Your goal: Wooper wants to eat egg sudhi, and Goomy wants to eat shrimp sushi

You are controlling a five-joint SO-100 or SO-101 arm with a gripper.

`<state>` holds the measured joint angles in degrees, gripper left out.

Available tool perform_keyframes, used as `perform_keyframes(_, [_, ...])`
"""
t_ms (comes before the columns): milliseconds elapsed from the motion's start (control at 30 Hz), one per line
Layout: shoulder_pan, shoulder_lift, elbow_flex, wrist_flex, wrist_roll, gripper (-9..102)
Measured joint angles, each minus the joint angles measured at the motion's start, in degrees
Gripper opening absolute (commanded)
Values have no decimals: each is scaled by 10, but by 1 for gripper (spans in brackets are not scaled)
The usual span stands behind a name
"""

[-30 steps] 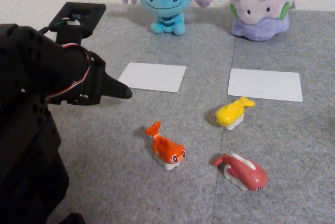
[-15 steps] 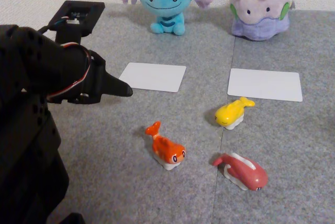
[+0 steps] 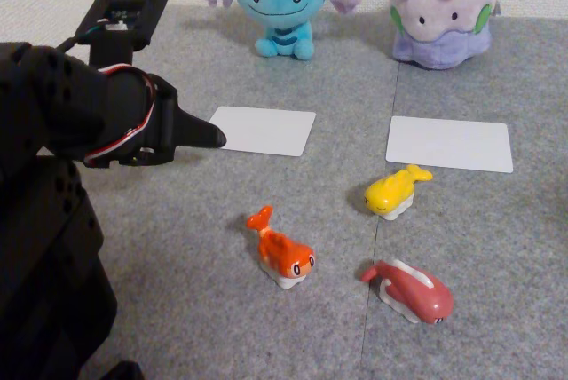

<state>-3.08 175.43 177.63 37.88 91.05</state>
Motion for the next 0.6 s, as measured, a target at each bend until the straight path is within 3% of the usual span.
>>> perform_keyframes(267, [18,0,-112,76,-1,31])
perform_keyframes(600, [154,-5,-297,192,-42,31])
